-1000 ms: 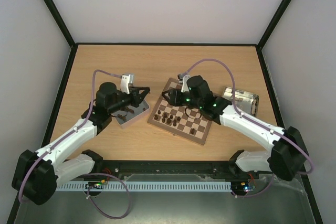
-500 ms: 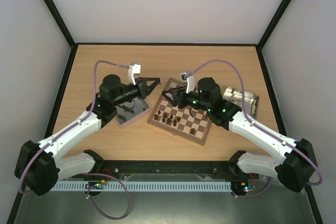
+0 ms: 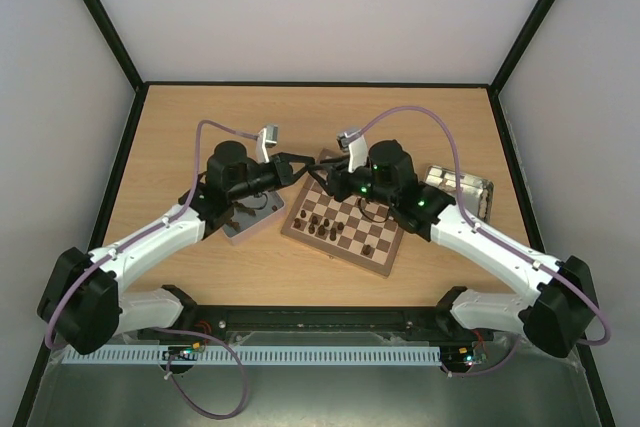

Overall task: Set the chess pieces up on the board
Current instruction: Place the chess piece on the chessboard.

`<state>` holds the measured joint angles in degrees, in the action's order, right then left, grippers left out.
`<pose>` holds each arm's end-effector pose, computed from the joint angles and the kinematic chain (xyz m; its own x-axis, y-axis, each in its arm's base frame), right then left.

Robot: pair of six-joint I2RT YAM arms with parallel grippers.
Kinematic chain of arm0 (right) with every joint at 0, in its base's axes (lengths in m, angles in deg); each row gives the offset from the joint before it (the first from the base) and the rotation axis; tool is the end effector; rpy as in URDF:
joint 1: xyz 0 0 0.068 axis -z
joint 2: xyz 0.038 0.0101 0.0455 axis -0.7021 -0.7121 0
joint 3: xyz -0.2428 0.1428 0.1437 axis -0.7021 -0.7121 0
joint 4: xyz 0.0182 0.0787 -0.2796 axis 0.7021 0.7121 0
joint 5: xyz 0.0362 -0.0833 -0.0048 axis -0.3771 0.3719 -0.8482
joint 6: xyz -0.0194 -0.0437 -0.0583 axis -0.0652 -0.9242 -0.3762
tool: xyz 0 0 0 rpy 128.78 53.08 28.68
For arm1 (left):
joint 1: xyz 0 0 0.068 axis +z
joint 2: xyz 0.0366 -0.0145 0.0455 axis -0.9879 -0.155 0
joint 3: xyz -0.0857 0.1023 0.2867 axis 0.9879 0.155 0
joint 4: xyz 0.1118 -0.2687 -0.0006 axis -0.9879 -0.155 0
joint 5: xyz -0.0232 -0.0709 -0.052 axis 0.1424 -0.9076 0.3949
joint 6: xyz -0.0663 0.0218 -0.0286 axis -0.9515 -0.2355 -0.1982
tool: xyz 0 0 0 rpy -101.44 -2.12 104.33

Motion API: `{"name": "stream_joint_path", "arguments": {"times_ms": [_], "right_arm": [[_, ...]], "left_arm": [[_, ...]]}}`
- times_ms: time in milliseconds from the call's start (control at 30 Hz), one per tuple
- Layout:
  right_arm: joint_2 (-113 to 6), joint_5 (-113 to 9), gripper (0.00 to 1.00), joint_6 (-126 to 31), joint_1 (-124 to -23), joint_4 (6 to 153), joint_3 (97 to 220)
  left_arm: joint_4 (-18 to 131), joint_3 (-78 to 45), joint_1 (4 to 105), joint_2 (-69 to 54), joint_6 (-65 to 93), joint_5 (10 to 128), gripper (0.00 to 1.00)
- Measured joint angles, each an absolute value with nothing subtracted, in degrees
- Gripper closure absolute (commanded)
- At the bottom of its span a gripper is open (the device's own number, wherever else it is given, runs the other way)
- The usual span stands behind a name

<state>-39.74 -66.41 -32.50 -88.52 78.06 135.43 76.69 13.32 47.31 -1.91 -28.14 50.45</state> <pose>0.2092 0.2342 0.3513 -0.4980 -0.0049 -0.8672 -0.7734 0.4549 0.4415 0.2483 -0.2009 0.3170 -0.7508 -0.3650 -0.5505 0.4498 0.3278 -0.8308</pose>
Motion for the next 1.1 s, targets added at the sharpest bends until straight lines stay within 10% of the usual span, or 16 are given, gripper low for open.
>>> {"name": "stream_joint_path", "arguments": {"times_ms": [433, 1100], "right_arm": [[-39.94, -64.77, 0.57, -37.81, -88.56, 81.69, 135.65], [-43.46, -64.31, 0.96, -39.97, -89.09, 80.75, 138.01]], "left_arm": [[74.98, 11.81, 47.28, -1.93, -32.52, 51.13, 0.89], [75.66, 11.81, 47.63, -1.93, -34.75, 49.27, 0.80]]}}
